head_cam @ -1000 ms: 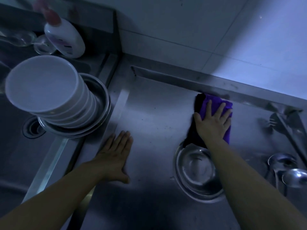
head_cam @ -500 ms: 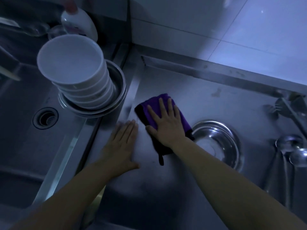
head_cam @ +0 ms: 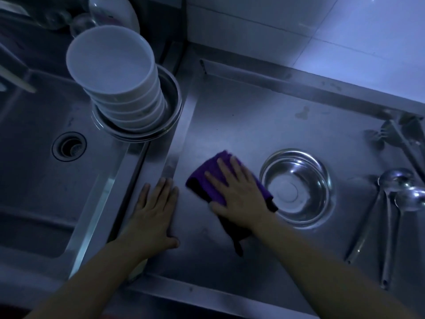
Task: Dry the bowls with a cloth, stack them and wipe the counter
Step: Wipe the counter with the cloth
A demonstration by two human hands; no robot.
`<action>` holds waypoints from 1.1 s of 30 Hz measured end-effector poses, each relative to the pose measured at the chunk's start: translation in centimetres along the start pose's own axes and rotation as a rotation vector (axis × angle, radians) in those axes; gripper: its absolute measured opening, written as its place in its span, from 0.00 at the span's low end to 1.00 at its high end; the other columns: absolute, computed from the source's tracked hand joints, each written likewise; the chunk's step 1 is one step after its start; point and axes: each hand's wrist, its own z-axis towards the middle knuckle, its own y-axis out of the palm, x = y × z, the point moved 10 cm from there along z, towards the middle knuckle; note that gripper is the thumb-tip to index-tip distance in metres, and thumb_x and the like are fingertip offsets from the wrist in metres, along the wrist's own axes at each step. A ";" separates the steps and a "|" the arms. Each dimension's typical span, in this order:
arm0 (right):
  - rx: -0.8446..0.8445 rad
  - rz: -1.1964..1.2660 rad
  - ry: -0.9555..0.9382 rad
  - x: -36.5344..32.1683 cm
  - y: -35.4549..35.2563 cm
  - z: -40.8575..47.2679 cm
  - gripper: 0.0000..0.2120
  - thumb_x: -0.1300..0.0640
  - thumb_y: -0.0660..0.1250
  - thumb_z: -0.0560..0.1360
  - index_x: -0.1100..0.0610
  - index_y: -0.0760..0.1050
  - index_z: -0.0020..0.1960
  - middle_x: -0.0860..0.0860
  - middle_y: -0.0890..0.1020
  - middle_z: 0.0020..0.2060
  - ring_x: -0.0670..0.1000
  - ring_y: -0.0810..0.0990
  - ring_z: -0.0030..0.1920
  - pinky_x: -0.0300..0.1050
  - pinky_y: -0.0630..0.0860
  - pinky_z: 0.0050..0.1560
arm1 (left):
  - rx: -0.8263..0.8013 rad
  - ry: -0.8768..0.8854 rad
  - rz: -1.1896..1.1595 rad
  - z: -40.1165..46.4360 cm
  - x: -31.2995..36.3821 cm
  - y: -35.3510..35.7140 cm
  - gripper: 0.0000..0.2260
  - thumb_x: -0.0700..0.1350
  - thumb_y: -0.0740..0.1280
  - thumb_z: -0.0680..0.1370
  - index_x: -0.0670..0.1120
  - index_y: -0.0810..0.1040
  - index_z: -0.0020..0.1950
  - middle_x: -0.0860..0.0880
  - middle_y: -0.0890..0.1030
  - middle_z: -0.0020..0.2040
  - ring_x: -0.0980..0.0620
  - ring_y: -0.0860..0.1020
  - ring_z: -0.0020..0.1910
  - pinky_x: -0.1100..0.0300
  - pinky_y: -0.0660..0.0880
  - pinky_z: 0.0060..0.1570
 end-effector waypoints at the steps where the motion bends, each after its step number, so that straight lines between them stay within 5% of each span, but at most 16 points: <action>1: -0.001 -0.012 0.056 1.8 -0.3 1.3 0.36 0.33 0.53 0.71 0.44 0.54 0.76 0.55 0.55 0.77 0.62 0.48 0.76 0.58 0.47 0.74 | 0.008 0.000 -0.005 0.0 0.0 -0.1 0.58 0.70 0.62 0.63 0.44 0.25 0.69 0.43 0.25 0.70 0.46 0.21 0.68 0.46 0.22 0.65; 4: 0.009 -0.030 0.216 7.7 -1.3 5.2 0.36 0.32 0.51 0.72 0.43 0.51 0.77 0.56 0.52 0.77 0.61 0.46 0.76 0.55 0.44 0.75 | 0.050 0.006 -0.016 -0.1 0.0 -0.5 0.58 0.70 0.65 0.61 0.43 0.33 0.72 0.43 0.34 0.74 0.45 0.29 0.72 0.45 0.26 0.68; 10: -0.020 0.012 0.489 13.5 -1.8 9.4 0.35 0.31 0.47 0.74 0.41 0.44 0.77 0.56 0.45 0.77 0.62 0.40 0.76 0.58 0.41 0.74 | 0.042 0.002 0.000 0.1 -0.3 0.5 0.58 0.72 0.60 0.64 0.44 0.18 0.65 0.45 0.21 0.68 0.47 0.21 0.67 0.45 0.20 0.63; 16: -0.014 0.036 0.395 5.3 -1.1 4.7 0.36 0.33 0.49 0.75 0.44 0.44 0.77 0.59 0.45 0.77 0.65 0.40 0.75 0.61 0.42 0.73 | 0.051 0.010 -0.012 -0.2 -0.1 -0.1 0.58 0.71 0.62 0.64 0.44 0.24 0.68 0.45 0.28 0.72 0.48 0.20 0.67 0.46 0.21 0.64; 22: -0.029 0.074 0.283 -5.4 1.1 -3.3 0.38 0.33 0.52 0.72 0.44 0.45 0.77 0.58 0.46 0.77 0.64 0.39 0.75 0.61 0.40 0.73 | 0.068 0.032 -0.063 -1.1 0.4 -1.3 0.59 0.69 0.66 0.65 0.47 0.19 0.65 0.46 0.24 0.69 0.50 0.20 0.66 0.50 0.23 0.67; 27: -0.070 0.054 0.223 -5.1 2.2 -9.0 0.37 0.34 0.53 0.73 0.43 0.46 0.77 0.52 0.44 0.77 0.58 0.38 0.76 0.59 0.45 0.75 | 0.136 0.063 -0.019 -3.8 1.6 -2.1 0.51 0.65 0.65 0.69 0.42 0.33 0.73 0.44 0.33 0.74 0.47 0.27 0.70 0.51 0.24 0.68; 30: -0.076 0.045 0.403 -0.7 1.6 -11.7 0.37 0.34 0.52 0.73 0.42 0.42 0.76 0.52 0.44 0.77 0.57 0.37 0.76 0.56 0.42 0.75 | 0.184 0.067 0.003 -6.3 1.9 -2.5 0.50 0.59 0.75 0.62 0.36 0.58 0.74 0.36 0.57 0.75 0.39 0.52 0.75 0.47 0.42 0.73; 33: -0.091 0.024 0.588 2.9 1.4 -15.4 0.36 0.35 0.51 0.76 0.45 0.41 0.77 0.55 0.42 0.77 0.58 0.39 0.76 0.55 0.40 0.74 | 0.227 0.062 0.016 -8.1 1.5 -2.5 0.49 0.54 0.79 0.55 0.34 0.67 0.69 0.34 0.66 0.71 0.36 0.65 0.70 0.47 0.48 0.70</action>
